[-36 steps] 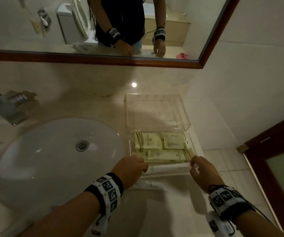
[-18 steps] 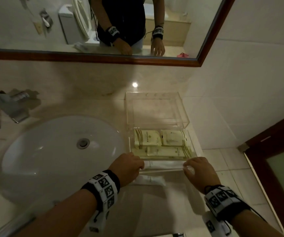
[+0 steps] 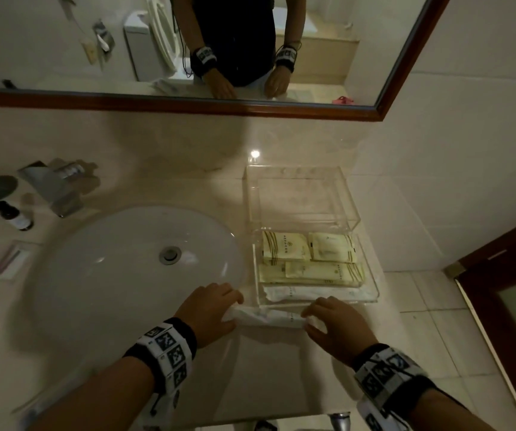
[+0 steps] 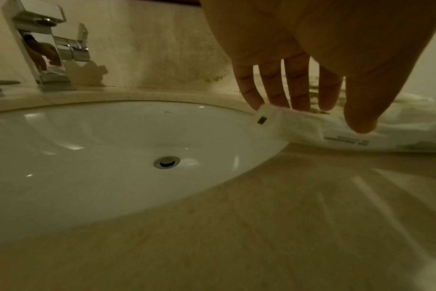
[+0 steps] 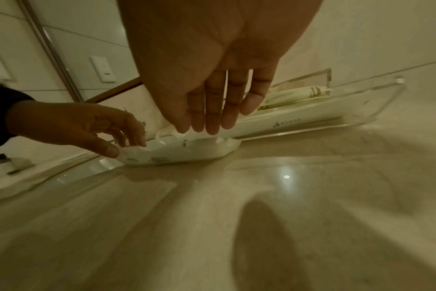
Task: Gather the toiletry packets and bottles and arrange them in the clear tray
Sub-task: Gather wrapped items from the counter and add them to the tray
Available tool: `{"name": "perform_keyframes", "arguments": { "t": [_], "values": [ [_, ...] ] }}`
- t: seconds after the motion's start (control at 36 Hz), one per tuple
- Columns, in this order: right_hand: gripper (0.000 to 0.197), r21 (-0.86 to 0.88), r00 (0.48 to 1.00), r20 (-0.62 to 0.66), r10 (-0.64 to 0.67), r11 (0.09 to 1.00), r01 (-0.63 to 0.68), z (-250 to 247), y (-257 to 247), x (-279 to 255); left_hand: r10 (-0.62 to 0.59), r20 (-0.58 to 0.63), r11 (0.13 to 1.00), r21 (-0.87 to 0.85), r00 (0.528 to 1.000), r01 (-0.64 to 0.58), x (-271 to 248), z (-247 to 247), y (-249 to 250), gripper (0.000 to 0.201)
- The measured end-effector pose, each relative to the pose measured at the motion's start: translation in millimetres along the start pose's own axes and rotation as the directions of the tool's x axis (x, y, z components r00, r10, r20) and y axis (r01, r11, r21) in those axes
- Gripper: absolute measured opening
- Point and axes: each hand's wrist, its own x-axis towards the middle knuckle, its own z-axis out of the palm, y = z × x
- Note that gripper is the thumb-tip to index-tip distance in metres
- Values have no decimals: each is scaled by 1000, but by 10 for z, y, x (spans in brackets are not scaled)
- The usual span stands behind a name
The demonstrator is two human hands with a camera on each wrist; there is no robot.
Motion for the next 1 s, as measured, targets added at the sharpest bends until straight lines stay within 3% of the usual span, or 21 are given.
{"name": "perform_keyframes", "arguments": {
  "t": [0.14,0.31,0.44,0.56,0.61,0.69,0.75,1.0],
  "values": [
    [24,-94,999,33,-11,995,14,112,-26,-17,-45,61,999,-17,997,46,-57,69,-46,40],
    [21,-71,997,70,33,997,-28,185,-30,-13,-54,81,999,2,995,55,-108,120,-50,35],
    [29,-72,998,37,52,996,-49,247,23,-30,-5,89,998,63,996,-1,-99,130,-29,25],
    [18,-39,995,60,75,997,-73,173,45,-39,79,76,994,68,994,-84,-86,92,36,16],
    [16,-52,994,77,77,996,-73,81,70,-59,172,40,984,29,984,-173,-70,48,55,13],
    [14,-50,997,34,73,996,-71,-105,135,-85,240,5,970,27,971,-241,9,-10,71,31],
    [15,-52,996,-10,94,994,-94,-234,200,-84,270,-66,962,53,961,-267,103,-74,121,31],
    [17,-25,953,-151,264,962,-271,-484,550,75,227,-274,969,156,934,-190,487,-156,502,30]
  ]
}}
